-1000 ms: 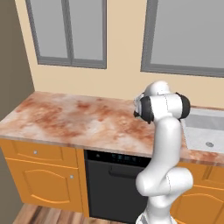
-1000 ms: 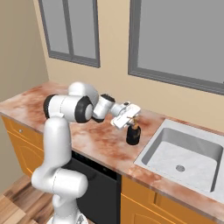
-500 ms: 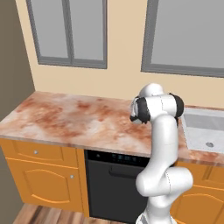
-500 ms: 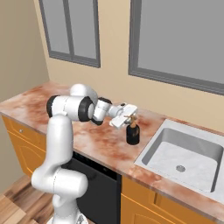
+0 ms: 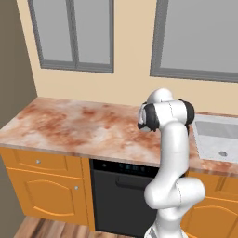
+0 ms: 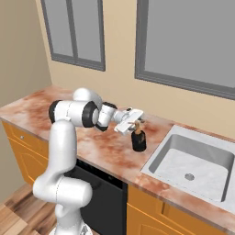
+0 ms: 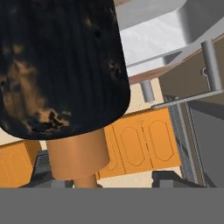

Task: Restock the sink supplies by placing the sponge and soap dispenser on the counter and next to the sink. Make sure the soap dispenser is upright.

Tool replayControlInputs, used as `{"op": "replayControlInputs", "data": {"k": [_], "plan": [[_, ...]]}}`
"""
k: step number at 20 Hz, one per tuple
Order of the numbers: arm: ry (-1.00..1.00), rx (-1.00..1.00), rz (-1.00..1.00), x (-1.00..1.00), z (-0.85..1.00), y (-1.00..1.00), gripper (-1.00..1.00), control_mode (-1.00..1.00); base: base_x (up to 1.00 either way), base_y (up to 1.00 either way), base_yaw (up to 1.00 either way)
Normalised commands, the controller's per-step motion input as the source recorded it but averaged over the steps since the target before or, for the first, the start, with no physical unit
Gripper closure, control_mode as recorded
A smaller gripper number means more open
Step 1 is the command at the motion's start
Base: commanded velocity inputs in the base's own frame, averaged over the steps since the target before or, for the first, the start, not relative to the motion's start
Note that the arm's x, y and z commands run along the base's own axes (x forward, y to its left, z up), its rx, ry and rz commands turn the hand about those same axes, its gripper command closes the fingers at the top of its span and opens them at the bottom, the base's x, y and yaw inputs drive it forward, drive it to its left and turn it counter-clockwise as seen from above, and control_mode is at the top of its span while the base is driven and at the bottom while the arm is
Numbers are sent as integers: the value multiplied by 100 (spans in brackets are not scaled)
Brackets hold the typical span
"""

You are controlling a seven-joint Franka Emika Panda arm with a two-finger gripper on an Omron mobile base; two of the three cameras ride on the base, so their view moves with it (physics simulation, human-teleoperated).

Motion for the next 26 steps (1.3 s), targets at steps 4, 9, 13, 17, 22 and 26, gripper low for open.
{"op": "replayControlInputs", "data": {"k": [4, 9, 13, 17, 22, 26], "plan": [[0, 0, 0, -24, 0, -2, -100, -100, 0, 0, 0], [0, 0, 0, -30, 0, 1, -100, -100, 0, 0, 0], [-1, 0, 0, -35, 0, 10, -100, -100, 0, 0, 0], [0, 0, 0, -16, 0, 10, -100, -100, 0, 0, 0], [0, 0, 1, 15, 2, -2, -100, -100, 0, 0, 0], [-1, 0, 2, 14, -3, -13, -100, -100, 0, 0, 0]]}}
